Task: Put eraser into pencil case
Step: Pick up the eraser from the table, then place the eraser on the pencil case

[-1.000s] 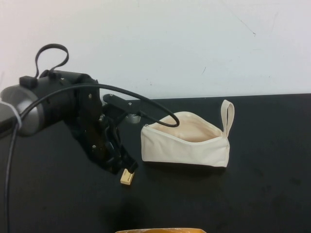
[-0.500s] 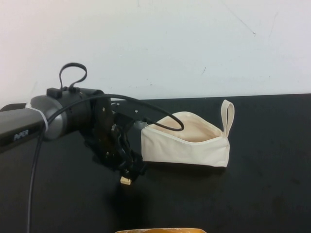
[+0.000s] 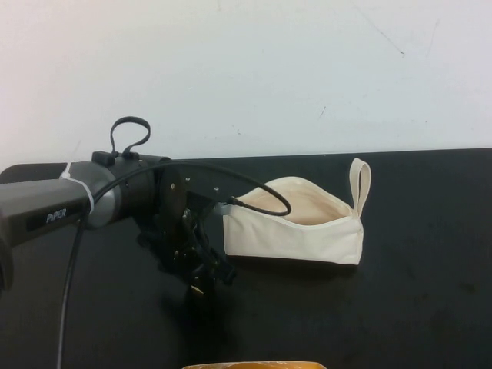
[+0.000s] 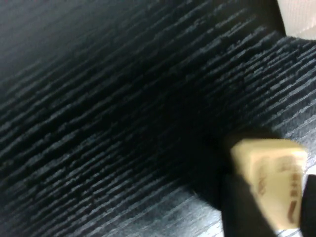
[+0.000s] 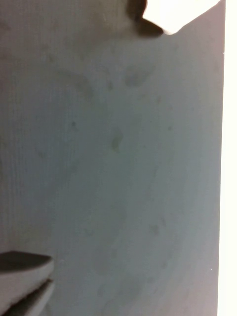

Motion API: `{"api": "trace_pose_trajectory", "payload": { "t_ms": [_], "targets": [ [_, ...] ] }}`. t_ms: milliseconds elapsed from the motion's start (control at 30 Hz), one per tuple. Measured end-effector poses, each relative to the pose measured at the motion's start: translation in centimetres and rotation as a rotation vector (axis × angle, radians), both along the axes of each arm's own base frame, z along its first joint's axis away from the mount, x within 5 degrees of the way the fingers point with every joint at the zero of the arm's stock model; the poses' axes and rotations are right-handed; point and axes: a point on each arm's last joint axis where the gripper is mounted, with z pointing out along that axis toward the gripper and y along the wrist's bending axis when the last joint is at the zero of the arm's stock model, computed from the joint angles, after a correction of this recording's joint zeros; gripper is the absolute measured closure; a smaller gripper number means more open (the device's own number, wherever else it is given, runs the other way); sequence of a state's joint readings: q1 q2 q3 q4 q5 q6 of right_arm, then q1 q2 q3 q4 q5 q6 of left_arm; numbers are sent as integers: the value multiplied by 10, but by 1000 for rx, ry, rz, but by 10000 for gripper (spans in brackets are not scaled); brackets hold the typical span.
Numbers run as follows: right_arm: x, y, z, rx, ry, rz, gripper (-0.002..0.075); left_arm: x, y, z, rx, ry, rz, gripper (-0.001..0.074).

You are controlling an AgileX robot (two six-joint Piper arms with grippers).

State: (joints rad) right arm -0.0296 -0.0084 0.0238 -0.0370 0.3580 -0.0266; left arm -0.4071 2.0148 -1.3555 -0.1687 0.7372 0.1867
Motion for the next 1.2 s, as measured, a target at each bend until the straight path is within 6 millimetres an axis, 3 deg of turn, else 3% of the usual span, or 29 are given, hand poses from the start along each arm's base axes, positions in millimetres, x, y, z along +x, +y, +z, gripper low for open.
{"api": "trace_pose_trajectory", "payload": {
  "t_ms": [33,200,467,600,733,900,1067,1200],
  "targets": [
    [0,0,0,0,0,0,727,0,0,0,0,3,2,561],
    [0,0,0,0,0,0,727,-6,2,8,16,33,-12,557],
    [0,0,0,0,0,0,727,-26,7,81,-19,-96,-40,557],
    [0,0,0,0,0,0,727,-43,-12,116,-80,-240,-102,557],
    [0,0,0,0,0,0,727,-50,-43,136,-176,-439,-167,557],
    [0,0,0,0,0,0,727,-37,-63,137,-292,-609,-122,557],
    [0,0,0,0,0,0,727,-20,-74,116,-295,-625,-110,546],
    [0,0,0,0,0,0,727,-9,-82,100,-288,-599,-99,399]
  ]
}}
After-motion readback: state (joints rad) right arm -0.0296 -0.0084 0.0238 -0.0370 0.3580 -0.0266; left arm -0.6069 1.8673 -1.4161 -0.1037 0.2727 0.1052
